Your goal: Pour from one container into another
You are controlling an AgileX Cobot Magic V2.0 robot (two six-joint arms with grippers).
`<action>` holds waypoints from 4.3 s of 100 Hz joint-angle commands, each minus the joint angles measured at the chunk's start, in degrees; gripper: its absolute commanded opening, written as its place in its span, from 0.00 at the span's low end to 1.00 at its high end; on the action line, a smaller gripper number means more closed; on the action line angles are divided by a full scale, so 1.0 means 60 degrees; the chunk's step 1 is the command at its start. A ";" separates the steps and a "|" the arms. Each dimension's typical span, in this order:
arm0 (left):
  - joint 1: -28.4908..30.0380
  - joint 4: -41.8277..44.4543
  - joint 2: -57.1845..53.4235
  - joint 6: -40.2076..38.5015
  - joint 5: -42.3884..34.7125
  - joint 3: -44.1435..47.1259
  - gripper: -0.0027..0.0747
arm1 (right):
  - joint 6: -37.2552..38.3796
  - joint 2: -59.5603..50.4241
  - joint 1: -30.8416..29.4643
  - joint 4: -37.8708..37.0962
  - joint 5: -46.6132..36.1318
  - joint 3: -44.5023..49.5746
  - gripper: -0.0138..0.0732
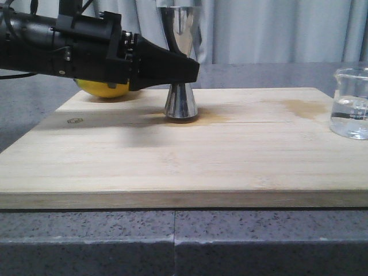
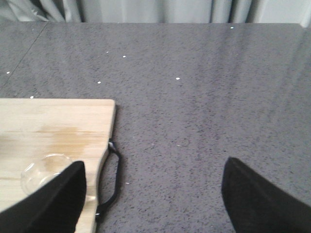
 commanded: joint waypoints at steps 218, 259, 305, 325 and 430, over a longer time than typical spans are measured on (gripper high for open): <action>-0.0093 -0.0747 -0.0418 -0.0847 0.1021 -0.1043 0.03 | 0.1925 0.1117 0.4181 -0.1315 -0.4705 0.1086 0.87; -0.0093 -0.0747 -0.0418 -0.0847 0.1021 -0.1043 0.03 | 0.1925 0.1140 0.4195 -0.2200 -0.8267 0.3551 0.90; -0.0093 -0.0747 -0.0418 -0.0847 0.1021 -0.1043 0.03 | 0.1925 0.2283 0.3508 -0.2182 -0.9668 0.4266 0.90; -0.0093 -0.0747 -0.0418 -0.0847 0.1021 -0.1043 0.03 | 0.1925 0.3196 0.3508 -0.2182 -1.0602 0.4356 0.90; -0.0093 -0.0747 -0.0418 -0.0847 0.1021 -0.1043 0.03 | 0.1925 0.6146 0.3170 -0.2298 -1.3840 0.4748 0.63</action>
